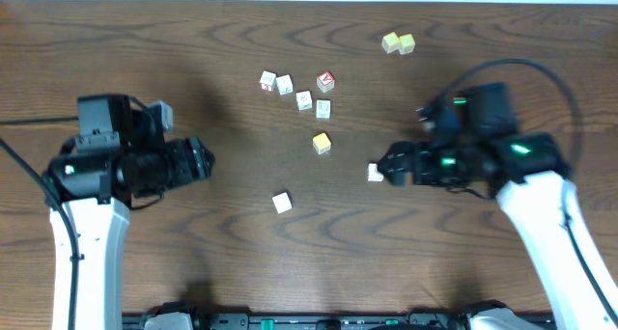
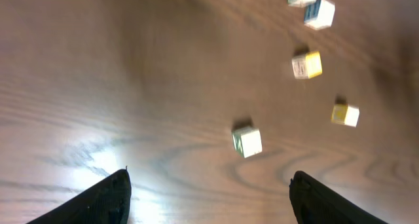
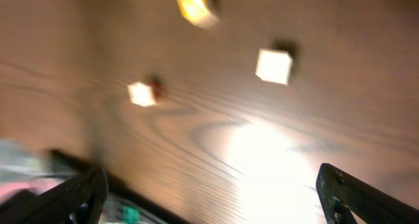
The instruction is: Lift 3 blocks
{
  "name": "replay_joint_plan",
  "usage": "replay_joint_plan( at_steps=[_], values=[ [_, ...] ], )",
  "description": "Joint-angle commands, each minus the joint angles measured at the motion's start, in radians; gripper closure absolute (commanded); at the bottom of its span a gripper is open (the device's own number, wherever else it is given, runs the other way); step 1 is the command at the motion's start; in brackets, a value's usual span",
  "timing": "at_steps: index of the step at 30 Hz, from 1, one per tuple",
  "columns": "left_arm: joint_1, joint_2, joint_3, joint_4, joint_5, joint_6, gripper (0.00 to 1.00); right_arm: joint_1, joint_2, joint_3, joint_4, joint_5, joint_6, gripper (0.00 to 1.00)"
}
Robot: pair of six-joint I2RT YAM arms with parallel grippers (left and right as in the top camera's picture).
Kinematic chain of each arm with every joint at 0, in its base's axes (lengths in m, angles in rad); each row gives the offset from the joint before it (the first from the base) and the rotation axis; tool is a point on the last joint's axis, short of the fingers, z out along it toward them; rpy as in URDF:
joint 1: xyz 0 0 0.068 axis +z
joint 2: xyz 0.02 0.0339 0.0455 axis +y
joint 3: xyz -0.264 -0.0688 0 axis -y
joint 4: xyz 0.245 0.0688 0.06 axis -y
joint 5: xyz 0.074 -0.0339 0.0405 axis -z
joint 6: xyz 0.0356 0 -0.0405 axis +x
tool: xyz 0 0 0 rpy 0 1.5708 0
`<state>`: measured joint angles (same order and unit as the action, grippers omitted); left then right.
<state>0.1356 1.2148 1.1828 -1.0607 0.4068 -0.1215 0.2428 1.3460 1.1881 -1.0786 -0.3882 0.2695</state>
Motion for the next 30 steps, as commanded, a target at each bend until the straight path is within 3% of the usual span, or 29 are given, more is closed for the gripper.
replay_joint_plan(
  at_steps=[1, 3, 5, 8, 14, 20, 27, 30],
  values=[
    [0.005, 0.021, 0.038, -0.005, -0.05, -0.049, 0.22, 0.126, 0.123, 0.007, 0.024, 0.296, 0.126, 0.01],
    [0.005, 0.028, 0.03, -0.029, -0.054, -0.049, 0.22, 0.157, 0.193, 0.007, 0.061, 0.325, 0.16, 0.08],
    [0.005, 0.035, 0.014, -0.054, -0.061, -0.049, 0.22, 0.171, 0.269, 0.007, 0.106, 0.332, 0.183, 0.23],
    [0.005, 0.047, 0.012, -0.061, -0.061, -0.049, 0.22, 0.17, 0.361, 0.007, 0.163, 0.339, 0.187, 0.31],
    [0.005, 0.053, 0.012, -0.06, -0.061, -0.049, 0.22, 0.171, 0.47, 0.007, 0.277, 0.338, 0.188, 0.41],
    [0.005, 0.053, 0.012, -0.061, -0.061, -0.049, 0.22, 0.171, 0.525, 0.007, 0.311, 0.339, 0.19, 0.44],
    [0.005, 0.053, 0.012, -0.06, -0.061, -0.049, 0.22, 0.17, 0.558, 0.007, 0.327, 0.371, 0.19, 0.63],
    [0.005, 0.053, 0.012, -0.061, -0.061, -0.049, 0.22, 0.169, 0.558, 0.007, 0.319, 0.394, 0.189, 0.67]
  ],
)
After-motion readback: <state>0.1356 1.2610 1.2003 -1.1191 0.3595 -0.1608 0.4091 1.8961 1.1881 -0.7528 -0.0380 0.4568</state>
